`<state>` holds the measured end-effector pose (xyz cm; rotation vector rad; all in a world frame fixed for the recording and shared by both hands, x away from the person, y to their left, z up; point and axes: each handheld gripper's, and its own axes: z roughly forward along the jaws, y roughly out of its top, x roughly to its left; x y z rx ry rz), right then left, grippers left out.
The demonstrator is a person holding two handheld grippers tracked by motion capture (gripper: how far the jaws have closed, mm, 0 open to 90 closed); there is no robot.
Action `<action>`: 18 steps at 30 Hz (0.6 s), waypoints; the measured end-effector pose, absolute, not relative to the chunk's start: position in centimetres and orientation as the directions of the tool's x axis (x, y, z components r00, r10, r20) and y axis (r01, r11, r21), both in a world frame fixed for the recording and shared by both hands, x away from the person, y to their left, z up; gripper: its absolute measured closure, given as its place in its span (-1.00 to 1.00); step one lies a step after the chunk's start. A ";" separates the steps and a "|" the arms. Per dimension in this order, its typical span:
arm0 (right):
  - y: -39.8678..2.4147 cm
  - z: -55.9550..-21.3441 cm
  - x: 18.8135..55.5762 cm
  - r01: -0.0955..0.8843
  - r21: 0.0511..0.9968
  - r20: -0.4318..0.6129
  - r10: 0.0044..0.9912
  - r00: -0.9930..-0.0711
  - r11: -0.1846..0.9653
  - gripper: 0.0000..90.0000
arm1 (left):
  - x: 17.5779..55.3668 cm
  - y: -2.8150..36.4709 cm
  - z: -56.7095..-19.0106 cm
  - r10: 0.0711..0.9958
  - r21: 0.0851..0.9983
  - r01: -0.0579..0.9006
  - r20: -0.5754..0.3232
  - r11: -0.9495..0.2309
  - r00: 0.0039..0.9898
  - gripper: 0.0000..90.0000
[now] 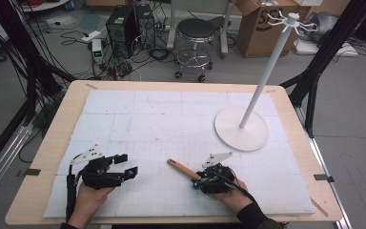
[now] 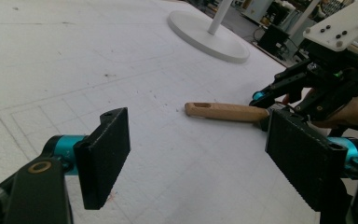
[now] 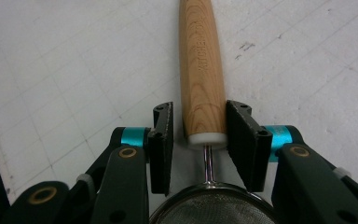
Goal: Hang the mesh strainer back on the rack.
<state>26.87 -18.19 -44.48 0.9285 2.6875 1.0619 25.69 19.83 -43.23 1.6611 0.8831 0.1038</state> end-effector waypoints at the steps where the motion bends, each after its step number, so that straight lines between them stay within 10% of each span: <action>1: -18.1 -44.4 26.8 0.509 0.643 0.118 0.583 -0.804 0.572 0.38 | 25.7 19.8 -43.2 0.590 0.871 0.491 -0.385 -0.022 0.710 -0.50; 18: -16.8 -43.6 27.3 0.519 0.552 0.079 0.579 -0.811 0.652 0.39 | 25.7 19.6 -43.2 0.589 0.872 0.489 -0.381 -0.027 0.713 -0.50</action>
